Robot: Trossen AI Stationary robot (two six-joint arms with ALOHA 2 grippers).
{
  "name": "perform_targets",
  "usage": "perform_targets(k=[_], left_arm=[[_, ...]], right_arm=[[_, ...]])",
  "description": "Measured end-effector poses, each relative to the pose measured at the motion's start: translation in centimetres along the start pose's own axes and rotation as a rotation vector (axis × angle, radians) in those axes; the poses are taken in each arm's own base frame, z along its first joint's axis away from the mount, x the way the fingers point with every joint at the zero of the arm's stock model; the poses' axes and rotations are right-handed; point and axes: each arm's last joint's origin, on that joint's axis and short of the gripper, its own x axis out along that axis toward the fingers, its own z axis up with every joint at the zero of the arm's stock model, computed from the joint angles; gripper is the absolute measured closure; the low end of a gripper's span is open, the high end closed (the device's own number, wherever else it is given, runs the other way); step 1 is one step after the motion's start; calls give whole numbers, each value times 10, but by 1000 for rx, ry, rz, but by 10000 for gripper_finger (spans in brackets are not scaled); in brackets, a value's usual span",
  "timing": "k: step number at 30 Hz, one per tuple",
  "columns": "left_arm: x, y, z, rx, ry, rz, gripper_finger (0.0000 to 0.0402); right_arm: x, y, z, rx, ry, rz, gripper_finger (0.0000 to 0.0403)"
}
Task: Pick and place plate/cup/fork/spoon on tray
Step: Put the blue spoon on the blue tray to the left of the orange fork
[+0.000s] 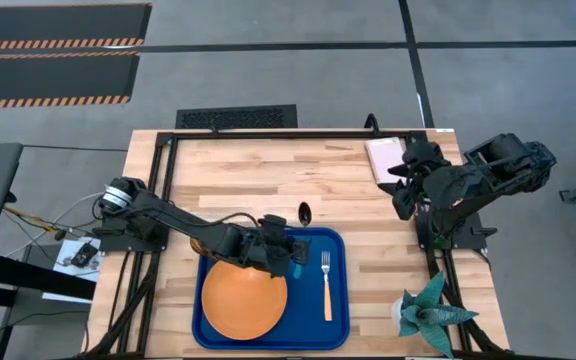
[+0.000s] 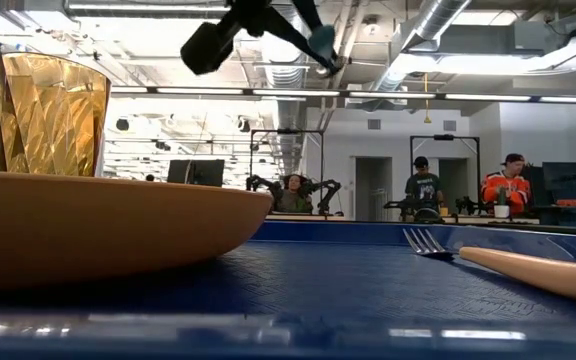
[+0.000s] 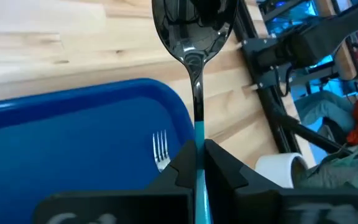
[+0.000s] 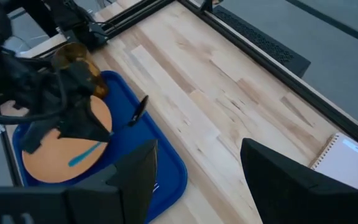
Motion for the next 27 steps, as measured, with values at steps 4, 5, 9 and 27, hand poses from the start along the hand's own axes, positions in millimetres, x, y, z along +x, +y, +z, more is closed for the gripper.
perform_targets(k=[4,5,9,27], left_arm=[[7,3,-8,-22,17,18,401],[9,3,-10,-29,16,13,401],[16,5,-21,-28,34,18,401],[32,11,-45,-53,109,47,401]], right_arm=[[-2,3,-3,-18,2,19,149],[-3,3,-3,-23,2,22,149],[-4,5,-5,-33,2,32,149],[-10,5,-8,-46,5,63,149]])
